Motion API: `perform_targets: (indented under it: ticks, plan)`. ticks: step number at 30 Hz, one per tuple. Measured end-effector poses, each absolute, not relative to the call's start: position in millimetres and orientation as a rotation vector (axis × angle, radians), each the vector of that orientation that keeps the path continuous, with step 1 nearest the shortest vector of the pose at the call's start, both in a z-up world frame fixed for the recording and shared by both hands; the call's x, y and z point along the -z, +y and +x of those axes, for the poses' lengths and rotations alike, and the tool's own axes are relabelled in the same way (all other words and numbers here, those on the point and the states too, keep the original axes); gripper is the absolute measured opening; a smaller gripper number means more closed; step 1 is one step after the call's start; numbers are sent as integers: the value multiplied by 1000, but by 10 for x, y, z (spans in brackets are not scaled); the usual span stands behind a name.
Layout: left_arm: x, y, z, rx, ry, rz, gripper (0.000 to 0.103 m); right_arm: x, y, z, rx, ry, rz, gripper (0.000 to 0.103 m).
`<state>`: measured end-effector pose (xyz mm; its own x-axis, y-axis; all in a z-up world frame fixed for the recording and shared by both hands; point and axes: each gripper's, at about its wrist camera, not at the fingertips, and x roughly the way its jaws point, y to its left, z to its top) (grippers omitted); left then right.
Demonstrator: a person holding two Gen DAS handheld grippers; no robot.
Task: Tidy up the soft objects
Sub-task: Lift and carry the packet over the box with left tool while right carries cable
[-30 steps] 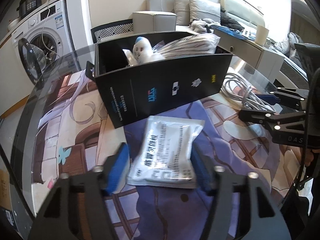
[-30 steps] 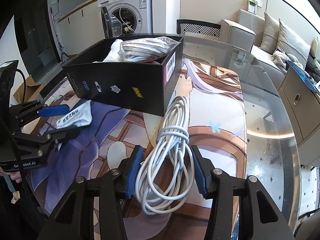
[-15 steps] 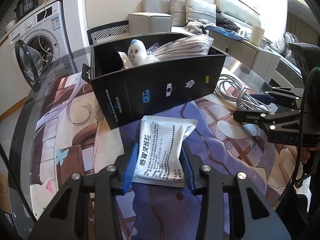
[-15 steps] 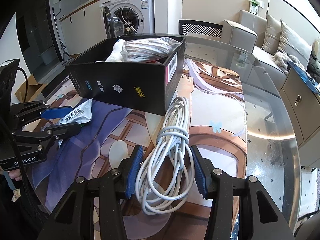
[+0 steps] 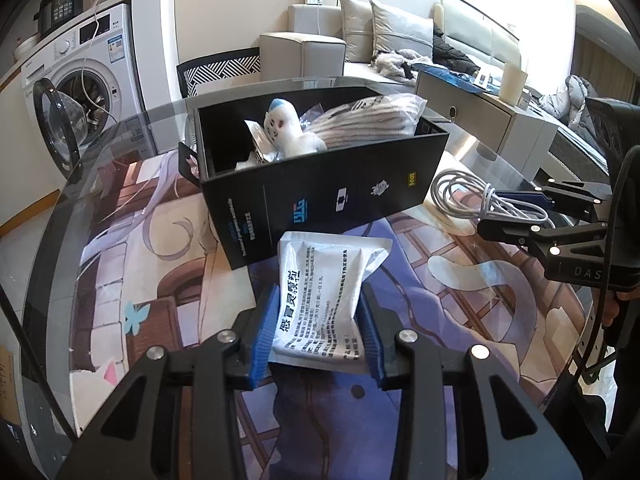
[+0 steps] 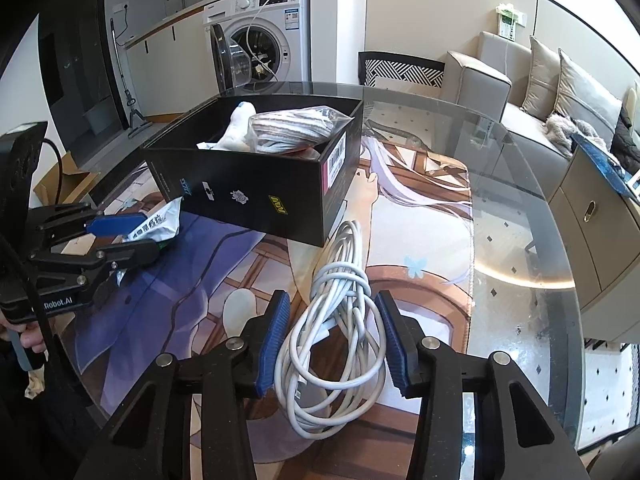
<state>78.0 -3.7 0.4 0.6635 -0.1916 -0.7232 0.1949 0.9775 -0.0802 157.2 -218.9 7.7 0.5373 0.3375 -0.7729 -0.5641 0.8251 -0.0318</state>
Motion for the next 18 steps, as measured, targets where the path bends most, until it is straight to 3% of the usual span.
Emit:
perform_targets:
  ticks: [18]
  plan:
    - [-99, 5, 754, 220, 797, -19, 38, -245, -2304, 1502, -552, 814, -297, 39]
